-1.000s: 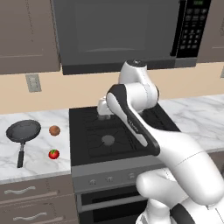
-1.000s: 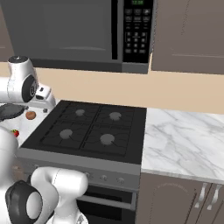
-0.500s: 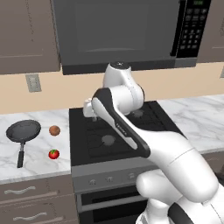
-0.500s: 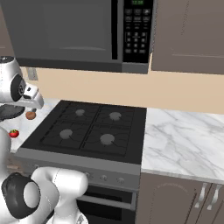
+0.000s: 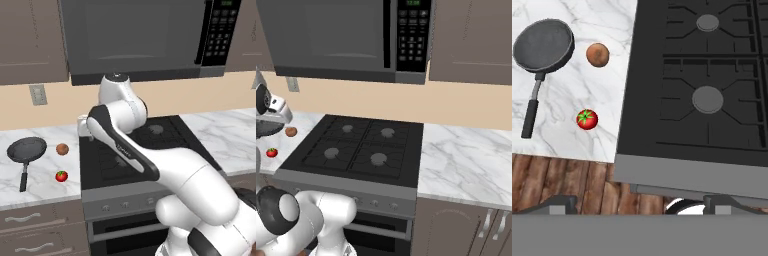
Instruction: Place the pan on the front left burner on the stove. Then place the tomato and the onion in the pan and turn on the front left burner.
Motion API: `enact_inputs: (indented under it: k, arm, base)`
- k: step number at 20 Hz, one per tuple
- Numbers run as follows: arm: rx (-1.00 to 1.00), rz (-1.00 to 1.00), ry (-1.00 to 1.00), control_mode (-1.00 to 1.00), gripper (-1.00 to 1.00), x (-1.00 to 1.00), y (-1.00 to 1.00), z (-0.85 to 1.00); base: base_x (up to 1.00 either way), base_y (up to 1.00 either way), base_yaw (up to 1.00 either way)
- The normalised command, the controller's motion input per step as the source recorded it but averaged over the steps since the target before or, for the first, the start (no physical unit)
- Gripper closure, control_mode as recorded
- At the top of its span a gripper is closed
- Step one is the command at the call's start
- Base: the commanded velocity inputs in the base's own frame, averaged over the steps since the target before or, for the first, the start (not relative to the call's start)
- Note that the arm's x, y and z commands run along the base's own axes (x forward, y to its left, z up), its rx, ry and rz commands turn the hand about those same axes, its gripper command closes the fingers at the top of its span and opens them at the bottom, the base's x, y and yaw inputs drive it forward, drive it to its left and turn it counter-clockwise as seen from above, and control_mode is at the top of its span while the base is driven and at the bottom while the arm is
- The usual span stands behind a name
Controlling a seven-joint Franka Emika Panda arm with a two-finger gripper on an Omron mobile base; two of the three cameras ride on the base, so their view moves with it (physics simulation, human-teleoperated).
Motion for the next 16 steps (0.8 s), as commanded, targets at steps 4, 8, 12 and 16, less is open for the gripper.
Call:
enact_inputs:
  k: [4,8,12,16]
  arm:
    - [0.00,0.00,0.00,-1.00,-1.00,0.00,0.42,0.00]
    - [0.02,0.00,0.00,-1.00,-1.00,0.00,0.39,0.00]
    - [0.06,0.00,0.00,-1.00,-1.00,0.00,0.31,0.00]
    - [0.09,0.00,0.00,-1.00,-1.00,0.00,0.25,0.00]
  base:
    - [0.00,0.00,0.00]
    - [0.00,0.00,0.00]
    - [0.00,0.00,0.00]
    - [0.00,0.00,0.00]
